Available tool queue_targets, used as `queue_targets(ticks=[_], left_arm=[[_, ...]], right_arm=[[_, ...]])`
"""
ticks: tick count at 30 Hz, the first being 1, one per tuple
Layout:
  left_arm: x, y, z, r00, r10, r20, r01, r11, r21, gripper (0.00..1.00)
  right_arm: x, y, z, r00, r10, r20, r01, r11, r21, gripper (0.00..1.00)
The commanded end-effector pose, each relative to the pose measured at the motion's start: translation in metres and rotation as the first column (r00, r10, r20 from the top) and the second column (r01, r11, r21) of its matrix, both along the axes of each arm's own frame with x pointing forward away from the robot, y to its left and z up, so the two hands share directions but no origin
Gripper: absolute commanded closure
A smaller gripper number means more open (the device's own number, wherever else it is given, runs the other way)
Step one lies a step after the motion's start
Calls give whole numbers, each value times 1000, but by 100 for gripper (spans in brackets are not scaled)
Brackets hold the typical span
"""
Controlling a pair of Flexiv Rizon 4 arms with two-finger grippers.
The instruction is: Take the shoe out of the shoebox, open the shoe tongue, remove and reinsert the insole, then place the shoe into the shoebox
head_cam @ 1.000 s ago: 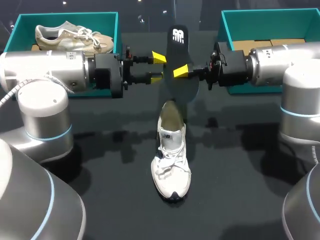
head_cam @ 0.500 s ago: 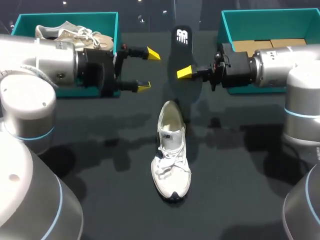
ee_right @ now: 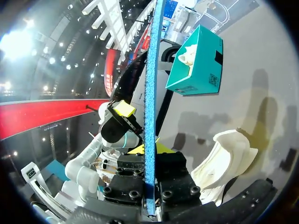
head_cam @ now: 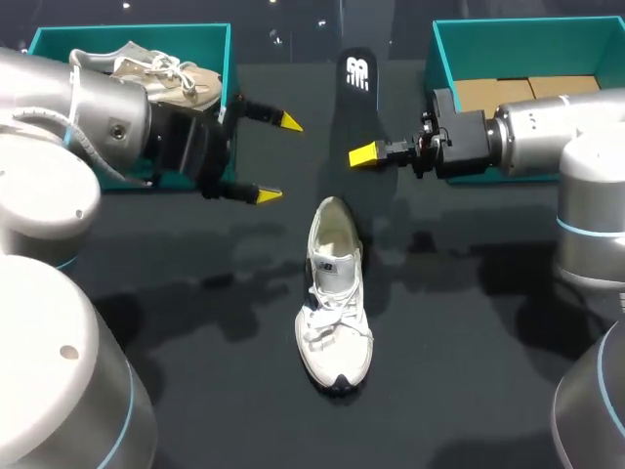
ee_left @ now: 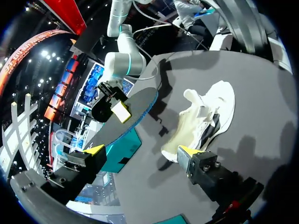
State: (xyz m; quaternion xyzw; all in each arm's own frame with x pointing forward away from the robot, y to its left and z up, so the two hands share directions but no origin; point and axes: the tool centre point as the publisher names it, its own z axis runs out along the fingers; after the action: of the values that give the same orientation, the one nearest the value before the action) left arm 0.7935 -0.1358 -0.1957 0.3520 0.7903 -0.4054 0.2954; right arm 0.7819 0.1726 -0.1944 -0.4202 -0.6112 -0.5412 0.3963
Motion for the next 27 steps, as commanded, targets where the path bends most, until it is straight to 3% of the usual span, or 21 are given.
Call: queue_targets(ticks=[1, 8, 10, 19, 21, 22, 27], left_arm=[[-6, 3, 10, 985, 36, -170, -3, 982, 188, 0], [-6, 3, 10, 985, 36, -170, -3, 982, 188, 0], [-7, 2, 1, 966, 67, -249, -25, 985, 169, 0], [-15, 6, -34, 854, 277, -439, -155, 943, 294, 0], [-19, 5, -42, 826, 343, -447, -185, 914, 361, 0], [-20, 4, -49, 810, 421, -410, -229, 868, 440, 0], [-20, 4, -49, 810, 421, -410, -229, 868, 440, 0]], right_arm=[[0, 1, 0, 1000, 1, 0, -1, 1000, -2, 100], [0, 1, 0, 1000, 1, 0, -1, 1000, -2, 100], [1, 1, -2, 1000, -1, 9, 1, 1000, 14, 100], [6, -4, -16, 986, -23, 168, 16, 999, 40, 100], [8, -5, -23, 984, -11, 179, 4, 999, 42, 100], [9, -4, -27, 984, 4, 176, -10, 999, 33, 100], [9, -4, -27, 984, 4, 176, -10, 999, 33, 100]])
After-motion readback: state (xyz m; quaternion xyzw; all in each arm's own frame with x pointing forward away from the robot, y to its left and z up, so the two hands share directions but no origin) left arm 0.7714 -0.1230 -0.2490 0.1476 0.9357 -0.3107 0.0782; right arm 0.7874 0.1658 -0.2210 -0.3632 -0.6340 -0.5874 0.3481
